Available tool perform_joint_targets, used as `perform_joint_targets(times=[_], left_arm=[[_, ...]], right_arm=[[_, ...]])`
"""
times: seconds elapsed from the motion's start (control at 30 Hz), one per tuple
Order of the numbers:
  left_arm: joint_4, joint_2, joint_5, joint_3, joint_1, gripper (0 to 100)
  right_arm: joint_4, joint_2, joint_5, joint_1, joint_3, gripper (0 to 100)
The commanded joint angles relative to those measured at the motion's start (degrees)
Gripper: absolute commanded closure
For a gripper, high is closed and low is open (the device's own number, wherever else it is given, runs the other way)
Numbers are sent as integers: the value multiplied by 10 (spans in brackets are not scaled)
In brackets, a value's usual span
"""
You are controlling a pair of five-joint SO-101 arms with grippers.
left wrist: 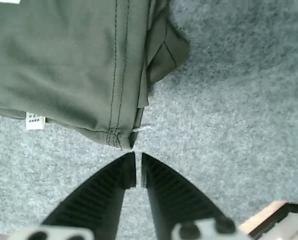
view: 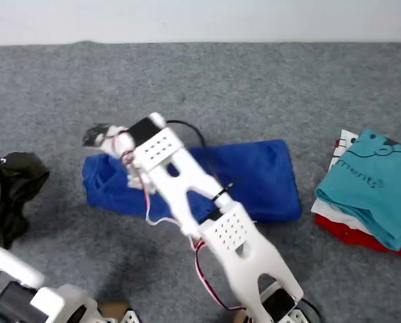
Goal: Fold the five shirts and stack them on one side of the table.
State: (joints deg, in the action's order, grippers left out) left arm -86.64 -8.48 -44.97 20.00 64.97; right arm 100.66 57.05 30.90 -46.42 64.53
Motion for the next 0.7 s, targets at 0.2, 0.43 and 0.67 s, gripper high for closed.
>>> perform_joint_targets(times=[0.2,0.43,0.67], left_arm=[[9,-18,3,-5,-5,968],[9,-18,2,-5,-3,968],[9,-19,2,-7,-6,968]], right_arm=[[-36,39,4,-30,52,976],[0,58,4,-59,71,977],[23,5,4,-15,136,977]])
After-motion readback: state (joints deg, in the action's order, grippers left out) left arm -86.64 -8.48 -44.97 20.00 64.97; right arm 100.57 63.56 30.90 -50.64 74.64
